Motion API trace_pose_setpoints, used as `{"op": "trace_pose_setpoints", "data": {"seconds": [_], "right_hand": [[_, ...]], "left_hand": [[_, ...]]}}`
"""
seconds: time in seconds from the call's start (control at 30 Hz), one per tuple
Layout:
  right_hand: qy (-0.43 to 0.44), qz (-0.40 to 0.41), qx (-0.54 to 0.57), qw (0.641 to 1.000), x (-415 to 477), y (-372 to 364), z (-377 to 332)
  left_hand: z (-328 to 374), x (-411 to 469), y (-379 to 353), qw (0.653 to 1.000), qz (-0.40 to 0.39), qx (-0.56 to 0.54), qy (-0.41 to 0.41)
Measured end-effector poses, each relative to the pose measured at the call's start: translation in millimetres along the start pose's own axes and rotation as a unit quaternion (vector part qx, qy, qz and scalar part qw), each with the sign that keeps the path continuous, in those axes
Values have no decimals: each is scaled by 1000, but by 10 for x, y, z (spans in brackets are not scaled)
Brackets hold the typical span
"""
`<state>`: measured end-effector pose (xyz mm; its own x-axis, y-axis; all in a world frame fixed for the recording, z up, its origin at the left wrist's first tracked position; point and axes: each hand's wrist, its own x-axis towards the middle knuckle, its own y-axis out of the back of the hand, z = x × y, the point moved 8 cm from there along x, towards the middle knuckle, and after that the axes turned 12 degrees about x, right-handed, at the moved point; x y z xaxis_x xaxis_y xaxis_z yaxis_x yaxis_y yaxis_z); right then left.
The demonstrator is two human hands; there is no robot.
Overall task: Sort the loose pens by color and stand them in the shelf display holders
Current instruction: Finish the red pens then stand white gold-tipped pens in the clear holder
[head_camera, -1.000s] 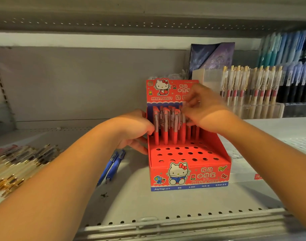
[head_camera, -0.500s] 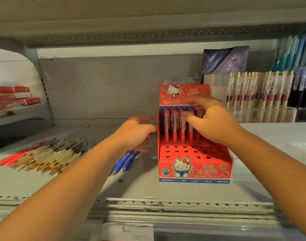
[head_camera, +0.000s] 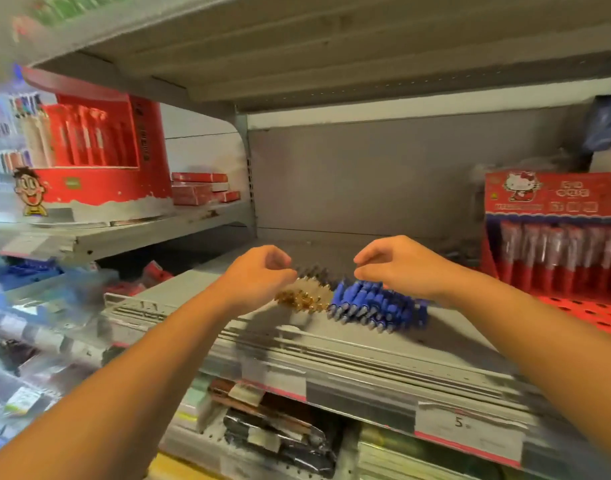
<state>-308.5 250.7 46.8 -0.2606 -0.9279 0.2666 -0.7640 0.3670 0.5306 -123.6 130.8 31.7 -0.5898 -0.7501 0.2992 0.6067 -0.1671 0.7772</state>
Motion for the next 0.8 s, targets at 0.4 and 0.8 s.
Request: {"op": "trace_pose_setpoints", "data": {"seconds": [0.4, 0.8], "right_hand": [[-34, 5, -56, 998, 1253, -1385, -490], [-85, -196, -302, 929, 1920, -1898, -266]], "left_hand": [[-1423, 353, 863, 999, -30, 11, 21], [-1558, 1202, 306, 976, -169, 125, 59]]}}
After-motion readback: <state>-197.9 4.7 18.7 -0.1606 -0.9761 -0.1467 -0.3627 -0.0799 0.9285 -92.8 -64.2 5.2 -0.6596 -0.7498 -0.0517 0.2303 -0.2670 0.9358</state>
